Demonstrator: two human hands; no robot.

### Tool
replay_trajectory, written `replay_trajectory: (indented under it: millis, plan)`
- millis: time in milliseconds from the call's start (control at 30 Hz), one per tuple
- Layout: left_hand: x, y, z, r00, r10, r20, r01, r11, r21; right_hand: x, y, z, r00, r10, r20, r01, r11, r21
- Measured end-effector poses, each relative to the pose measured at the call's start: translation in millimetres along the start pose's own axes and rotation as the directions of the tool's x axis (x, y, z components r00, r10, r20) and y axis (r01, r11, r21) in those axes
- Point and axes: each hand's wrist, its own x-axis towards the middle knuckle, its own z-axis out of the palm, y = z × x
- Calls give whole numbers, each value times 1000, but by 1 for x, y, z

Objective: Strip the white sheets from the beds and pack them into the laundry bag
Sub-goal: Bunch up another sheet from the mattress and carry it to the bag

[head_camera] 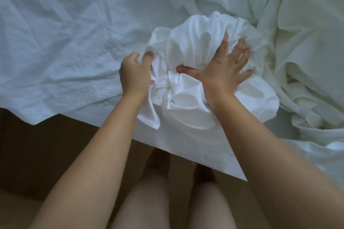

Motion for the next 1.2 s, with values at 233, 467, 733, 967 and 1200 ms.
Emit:
replay_trajectory:
  millis: [233,467,733,967,1200]
  plan:
    - [10,-39,-19,953,-292,76,271,940,208,-8,-7,5,997,20,-68,-23,999,-46]
    - [-46,-25,-7,849,-212,484,341,919,-196,-18,4,13,987,4,-161,-5,1000,-5]
    - [-80,-8,45,904,-217,367,174,974,147,-33,50,21,964,-56,-261,121,963,240]
    - [-83,-22,59,981,-99,168,96,995,22,-53,110,31,953,257,-162,-138,841,523]
    - [-66,-32,57,982,-37,184,63,989,-137,-31,122,27,979,167,119,-199,627,753]
